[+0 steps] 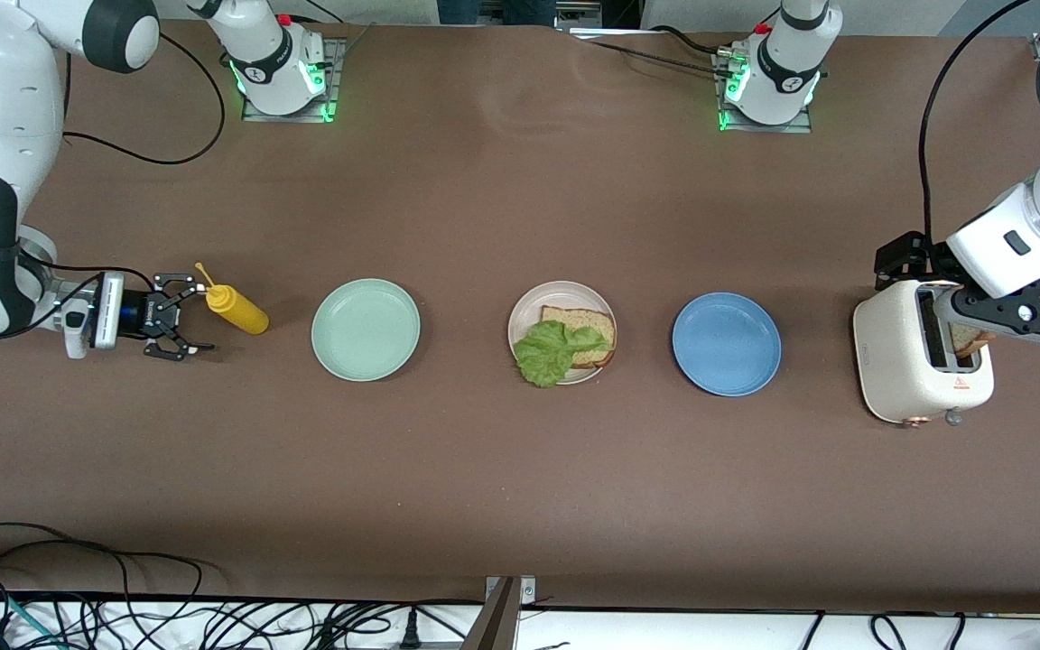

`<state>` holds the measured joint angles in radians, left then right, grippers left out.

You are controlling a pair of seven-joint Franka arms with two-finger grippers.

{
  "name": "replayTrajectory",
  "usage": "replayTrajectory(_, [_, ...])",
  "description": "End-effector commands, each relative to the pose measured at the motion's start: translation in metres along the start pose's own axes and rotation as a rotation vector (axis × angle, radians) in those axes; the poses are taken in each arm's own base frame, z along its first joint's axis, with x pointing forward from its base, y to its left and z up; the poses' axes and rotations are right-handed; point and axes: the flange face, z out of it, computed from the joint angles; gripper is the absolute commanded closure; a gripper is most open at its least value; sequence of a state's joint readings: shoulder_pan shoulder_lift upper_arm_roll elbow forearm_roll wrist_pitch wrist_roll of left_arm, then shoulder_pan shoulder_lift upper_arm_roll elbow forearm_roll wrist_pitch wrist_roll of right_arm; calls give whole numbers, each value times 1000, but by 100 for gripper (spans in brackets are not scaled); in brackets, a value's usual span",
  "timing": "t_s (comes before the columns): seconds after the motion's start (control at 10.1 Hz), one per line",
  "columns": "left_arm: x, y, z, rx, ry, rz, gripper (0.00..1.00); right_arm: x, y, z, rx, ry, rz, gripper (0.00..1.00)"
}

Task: Make sandwich on beige plate with both arms
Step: 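Close the right gripper around the yellow mustard bottle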

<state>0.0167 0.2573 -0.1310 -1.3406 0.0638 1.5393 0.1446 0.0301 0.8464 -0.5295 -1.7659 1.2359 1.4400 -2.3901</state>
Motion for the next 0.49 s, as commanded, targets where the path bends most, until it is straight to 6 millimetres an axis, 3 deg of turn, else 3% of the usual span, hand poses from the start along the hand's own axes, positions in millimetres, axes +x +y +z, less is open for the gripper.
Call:
replayTrajectory(0.0, [-3,0,-9,-20,5,2,0,-24,-3,5,0,80,-22,0])
replayTrajectory(0.4, [-3,0,-9,-20,5,2,0,-31,-10,14,8,100,-24,0])
